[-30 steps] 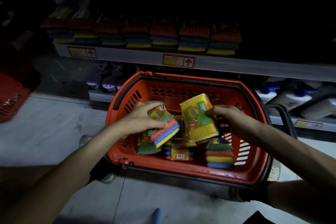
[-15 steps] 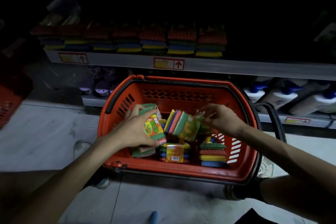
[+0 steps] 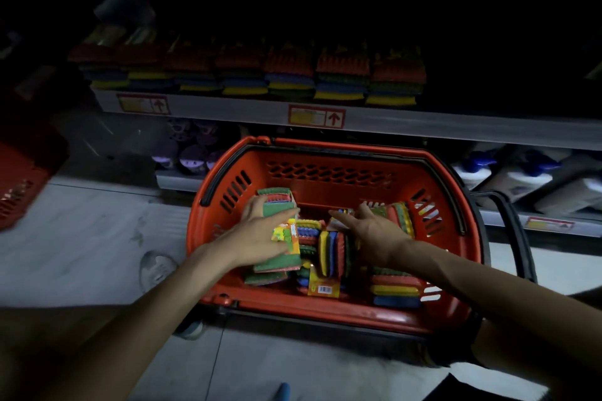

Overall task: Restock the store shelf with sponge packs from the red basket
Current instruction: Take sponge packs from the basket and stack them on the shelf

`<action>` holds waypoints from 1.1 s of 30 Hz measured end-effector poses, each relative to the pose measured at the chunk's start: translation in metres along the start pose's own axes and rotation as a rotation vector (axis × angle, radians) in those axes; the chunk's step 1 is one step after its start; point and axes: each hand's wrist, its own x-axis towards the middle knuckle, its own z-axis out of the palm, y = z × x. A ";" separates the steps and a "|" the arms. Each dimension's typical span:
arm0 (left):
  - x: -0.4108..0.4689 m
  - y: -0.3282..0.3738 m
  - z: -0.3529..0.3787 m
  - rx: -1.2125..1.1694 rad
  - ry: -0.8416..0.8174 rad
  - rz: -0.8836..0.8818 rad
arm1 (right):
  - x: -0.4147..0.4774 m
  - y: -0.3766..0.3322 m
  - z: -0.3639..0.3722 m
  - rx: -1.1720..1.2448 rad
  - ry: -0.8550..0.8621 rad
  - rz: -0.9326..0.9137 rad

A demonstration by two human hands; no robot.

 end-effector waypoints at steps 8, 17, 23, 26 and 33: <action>0.014 -0.005 0.003 -0.122 0.153 -0.095 | 0.018 -0.004 -0.001 -0.223 0.041 -0.137; 0.008 0.004 -0.008 0.391 0.088 -0.189 | 0.009 -0.024 -0.005 0.011 -0.034 -0.111; 0.006 0.012 -0.011 0.498 0.073 -0.215 | -0.015 -0.022 -0.021 0.248 0.059 -0.054; 0.005 0.018 -0.021 0.482 0.107 -0.261 | -0.027 -0.018 -0.033 0.458 0.074 0.020; -0.002 0.039 -0.055 -0.061 0.104 -0.293 | -0.066 0.007 -0.058 1.134 0.108 0.158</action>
